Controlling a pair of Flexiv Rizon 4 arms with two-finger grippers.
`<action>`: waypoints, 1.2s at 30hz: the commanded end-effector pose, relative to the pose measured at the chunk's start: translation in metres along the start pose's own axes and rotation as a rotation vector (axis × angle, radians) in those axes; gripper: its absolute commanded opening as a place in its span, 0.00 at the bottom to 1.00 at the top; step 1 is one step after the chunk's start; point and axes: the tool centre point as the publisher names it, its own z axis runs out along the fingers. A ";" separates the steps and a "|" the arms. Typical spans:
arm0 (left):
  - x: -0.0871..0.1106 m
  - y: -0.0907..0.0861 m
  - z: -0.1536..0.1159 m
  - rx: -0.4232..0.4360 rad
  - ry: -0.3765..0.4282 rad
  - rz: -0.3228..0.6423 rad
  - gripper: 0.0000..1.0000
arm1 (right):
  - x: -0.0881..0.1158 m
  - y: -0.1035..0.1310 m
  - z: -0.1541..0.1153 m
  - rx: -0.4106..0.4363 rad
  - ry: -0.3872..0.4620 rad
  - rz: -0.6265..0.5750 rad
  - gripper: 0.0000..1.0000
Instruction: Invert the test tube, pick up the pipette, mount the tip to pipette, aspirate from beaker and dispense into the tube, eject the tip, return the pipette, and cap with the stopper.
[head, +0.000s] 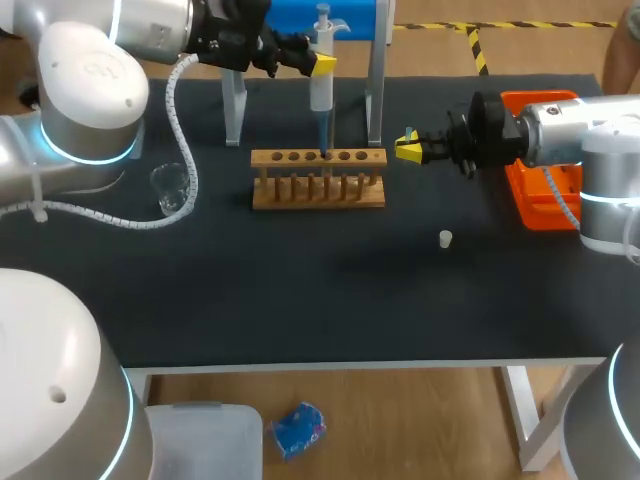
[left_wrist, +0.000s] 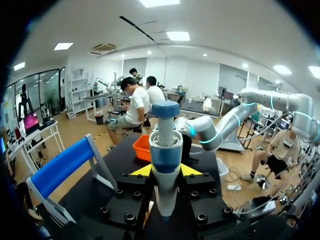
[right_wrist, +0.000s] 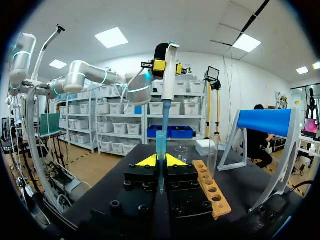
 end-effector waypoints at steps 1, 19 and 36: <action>-0.001 0.001 -0.001 0.004 0.004 0.002 0.00 | 0.000 0.000 0.000 0.002 -0.002 0.000 0.00; -0.001 0.001 -0.001 0.004 0.004 0.002 0.00 | -0.009 -0.002 0.036 0.161 -0.007 -0.116 0.00; -0.001 0.001 -0.001 0.004 0.004 0.002 0.00 | -0.012 -0.040 0.082 0.168 -0.001 -0.269 0.00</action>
